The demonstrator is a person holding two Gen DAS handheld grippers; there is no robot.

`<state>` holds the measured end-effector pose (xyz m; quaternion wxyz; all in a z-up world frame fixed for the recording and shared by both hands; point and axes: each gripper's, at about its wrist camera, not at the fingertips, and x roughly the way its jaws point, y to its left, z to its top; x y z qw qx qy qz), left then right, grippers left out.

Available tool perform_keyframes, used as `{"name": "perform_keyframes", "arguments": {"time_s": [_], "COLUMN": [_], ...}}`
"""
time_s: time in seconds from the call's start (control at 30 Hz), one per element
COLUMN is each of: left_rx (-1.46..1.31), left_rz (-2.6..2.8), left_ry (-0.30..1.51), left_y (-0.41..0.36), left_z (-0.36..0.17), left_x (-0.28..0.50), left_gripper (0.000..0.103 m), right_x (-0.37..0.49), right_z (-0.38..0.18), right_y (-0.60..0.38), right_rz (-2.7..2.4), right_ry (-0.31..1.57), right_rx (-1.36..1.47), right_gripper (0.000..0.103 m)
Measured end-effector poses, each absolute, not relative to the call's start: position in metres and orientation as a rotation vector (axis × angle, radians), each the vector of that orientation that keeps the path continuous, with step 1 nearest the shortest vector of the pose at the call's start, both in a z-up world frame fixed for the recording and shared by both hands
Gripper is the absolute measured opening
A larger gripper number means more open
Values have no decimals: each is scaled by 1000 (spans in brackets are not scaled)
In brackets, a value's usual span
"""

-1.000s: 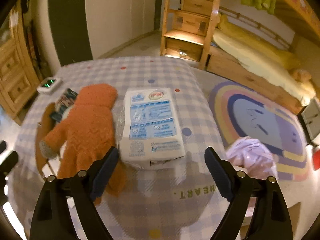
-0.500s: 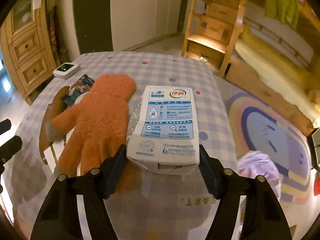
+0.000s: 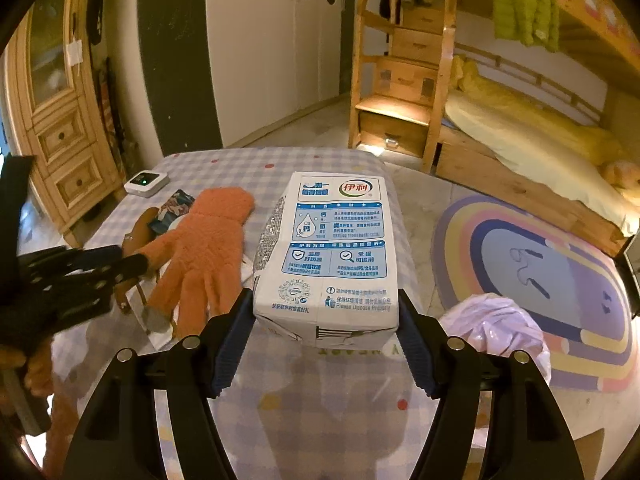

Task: Collect trash
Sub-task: 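Grasp the orange glove with the left tool while the right tool lifts the carton, then carry the carton and glove over the pink bin and open both tools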

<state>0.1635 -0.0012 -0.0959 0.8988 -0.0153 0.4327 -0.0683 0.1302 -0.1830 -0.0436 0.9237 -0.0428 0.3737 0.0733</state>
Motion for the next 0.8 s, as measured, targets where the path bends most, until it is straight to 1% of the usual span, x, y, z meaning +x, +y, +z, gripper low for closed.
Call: {"name": "perform_keyframes", "arguments": {"time_s": [0.13,0.17,0.2,0.23,0.33,0.43,0.6,0.7,0.8], "left_rx": [-59,-69,-71,-70,-25,59,193,216,201], "left_rz": [-141,-148,-155,-165,-169,-185,-232,-281,-343], "left_ry": [938,944,947,945,901,833,675,603,561], "left_y": [-1,-1,-1,-1,-7,-24,-60,-77,-93], "left_z": [-107,-108,-109,-109,-98,-74,-19,11,30], "left_x": [176,177,178,179,179,180,175,165,148], "left_gripper": [31,25,14,8,6,6,6,5,6], "right_x": [127,127,126,125,122,118,103,90,77], "right_z": [-46,-46,-47,-47,-46,-43,-31,-22,-16], "right_y": [-188,-189,-191,-194,-198,-205,-228,-244,-257], "right_rz": [151,152,152,153,148,126,77,49,29], "right_ry": [773,774,773,772,760,738,700,678,658], "right_rx": [-74,-69,-64,-60,-51,-39,-11,8,32], "right_gripper": [68,68,68,69,69,68,68,68,68]}}
